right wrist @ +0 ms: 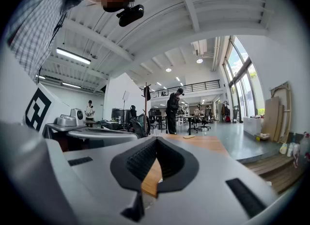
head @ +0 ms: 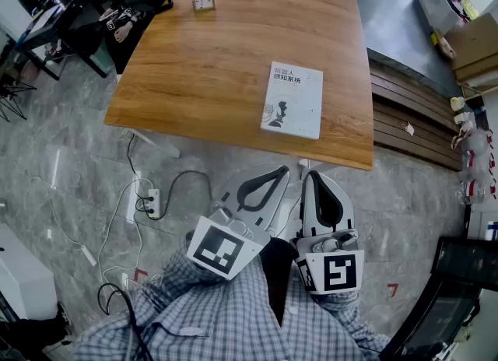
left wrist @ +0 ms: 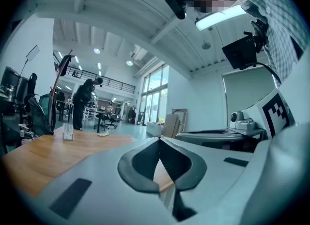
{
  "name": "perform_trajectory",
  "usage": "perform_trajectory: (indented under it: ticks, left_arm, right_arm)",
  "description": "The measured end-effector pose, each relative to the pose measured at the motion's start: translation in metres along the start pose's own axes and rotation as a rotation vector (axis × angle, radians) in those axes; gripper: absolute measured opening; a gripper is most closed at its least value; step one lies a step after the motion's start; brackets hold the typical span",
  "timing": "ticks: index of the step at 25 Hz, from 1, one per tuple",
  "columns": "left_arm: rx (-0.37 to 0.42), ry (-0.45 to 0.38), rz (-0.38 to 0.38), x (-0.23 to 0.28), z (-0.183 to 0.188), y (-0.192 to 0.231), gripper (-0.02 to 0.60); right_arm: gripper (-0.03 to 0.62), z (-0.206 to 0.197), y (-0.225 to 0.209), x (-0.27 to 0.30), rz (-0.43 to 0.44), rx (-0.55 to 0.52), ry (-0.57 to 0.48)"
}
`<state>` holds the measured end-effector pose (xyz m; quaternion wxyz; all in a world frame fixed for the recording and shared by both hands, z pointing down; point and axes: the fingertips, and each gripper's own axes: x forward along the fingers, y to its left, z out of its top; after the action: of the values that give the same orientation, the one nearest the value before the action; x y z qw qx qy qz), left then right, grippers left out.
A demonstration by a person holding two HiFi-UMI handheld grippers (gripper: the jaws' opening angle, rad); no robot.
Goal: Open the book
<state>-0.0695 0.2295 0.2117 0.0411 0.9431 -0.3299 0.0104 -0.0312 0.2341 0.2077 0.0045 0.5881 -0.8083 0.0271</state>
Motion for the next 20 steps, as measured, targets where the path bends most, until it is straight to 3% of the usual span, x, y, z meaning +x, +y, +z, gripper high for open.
perform_trajectory:
  ticks: [20]
  left_arm:
    - [0.008,-0.002,-0.020,-0.011,0.000,0.011,0.000]
  right_arm:
    - [0.020,-0.007,0.012,0.004,-0.019,0.026,0.031]
